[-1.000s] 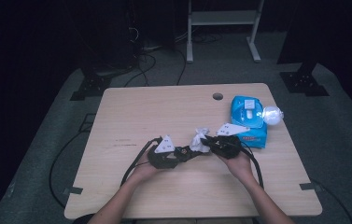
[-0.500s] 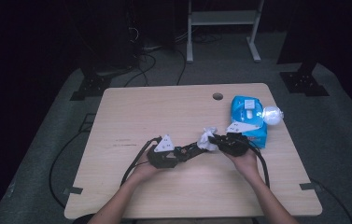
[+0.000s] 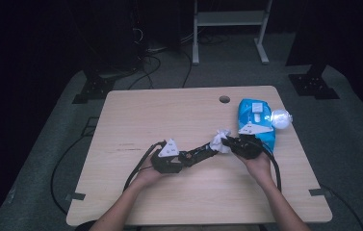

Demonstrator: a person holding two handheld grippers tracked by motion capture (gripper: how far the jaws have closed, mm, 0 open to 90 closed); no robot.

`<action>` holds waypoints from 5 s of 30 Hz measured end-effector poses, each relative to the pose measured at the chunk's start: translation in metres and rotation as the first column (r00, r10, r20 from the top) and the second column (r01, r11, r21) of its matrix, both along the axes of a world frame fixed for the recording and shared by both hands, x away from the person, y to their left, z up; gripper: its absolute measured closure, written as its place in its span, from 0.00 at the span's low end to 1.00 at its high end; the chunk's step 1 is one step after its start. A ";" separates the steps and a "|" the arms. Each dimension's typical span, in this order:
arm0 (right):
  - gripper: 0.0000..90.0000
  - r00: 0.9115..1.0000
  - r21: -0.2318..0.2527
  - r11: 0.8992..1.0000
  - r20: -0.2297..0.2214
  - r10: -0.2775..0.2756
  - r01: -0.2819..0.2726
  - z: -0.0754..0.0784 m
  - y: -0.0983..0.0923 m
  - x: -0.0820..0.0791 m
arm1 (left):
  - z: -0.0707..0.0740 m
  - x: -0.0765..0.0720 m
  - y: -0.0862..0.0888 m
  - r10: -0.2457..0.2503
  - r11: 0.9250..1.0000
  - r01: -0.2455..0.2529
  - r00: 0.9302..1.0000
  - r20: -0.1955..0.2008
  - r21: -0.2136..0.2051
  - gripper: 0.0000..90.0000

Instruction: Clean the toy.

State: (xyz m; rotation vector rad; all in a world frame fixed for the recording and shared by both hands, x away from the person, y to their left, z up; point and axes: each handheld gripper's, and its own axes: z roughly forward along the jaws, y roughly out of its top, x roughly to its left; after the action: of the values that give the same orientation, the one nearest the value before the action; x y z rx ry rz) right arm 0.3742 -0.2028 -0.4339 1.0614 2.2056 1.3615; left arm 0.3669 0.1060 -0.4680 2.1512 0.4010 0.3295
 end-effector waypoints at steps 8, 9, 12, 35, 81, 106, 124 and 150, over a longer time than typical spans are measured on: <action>0.90 0.992 -0.013 0.992 0.001 0.124 -0.124 0.000 0.034 -0.007 | 0.000 0.000 -0.002 0.004 1.000 -0.004 1.000 0.002 -0.004 0.64; 0.90 0.990 -0.020 0.990 0.006 0.139 -0.139 -0.001 0.040 -0.008 | 0.000 0.000 -0.002 0.005 1.000 -0.005 1.000 0.001 -0.005 0.64; 0.90 0.982 -0.028 0.982 0.000 0.188 -0.188 0.001 0.060 -0.011 | 0.000 0.000 -0.003 0.004 1.000 -0.004 1.000 0.001 -0.005 0.64; 0.90 0.997 -0.080 0.994 0.028 0.076 -0.073 0.005 0.043 0.002 | 0.001 0.001 -0.001 0.008 1.000 -0.008 1.000 0.006 -0.003 0.64; 0.90 0.998 0.036 0.997 -0.026 0.065 -0.064 -0.002 0.016 -0.002 | 0.032 0.006 -0.015 -0.018 0.991 0.021 1.000 -0.022 0.134 0.51; 0.90 0.989 0.145 0.986 -0.106 0.101 -0.085 -0.017 0.010 0.005 | 0.045 0.018 -0.052 -0.026 0.965 0.034 0.999 -0.037 0.258 0.70; 0.90 0.971 0.138 0.962 0.055 0.231 -0.236 0.040 0.044 -0.020 | 0.064 -0.006 -0.019 -0.036 0.999 0.036 0.998 0.057 0.017 0.72; 0.90 0.969 0.146 0.958 0.043 0.242 -0.245 0.043 0.049 -0.018 | 0.063 -0.006 -0.026 -0.046 0.999 0.045 0.997 0.055 0.023 0.72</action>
State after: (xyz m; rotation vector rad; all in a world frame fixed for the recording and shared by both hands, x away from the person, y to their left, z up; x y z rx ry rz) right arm 0.3564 -0.1541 -0.3907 0.8354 2.3064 1.6584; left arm 0.3609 0.0797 -0.4052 2.1643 0.3176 0.3679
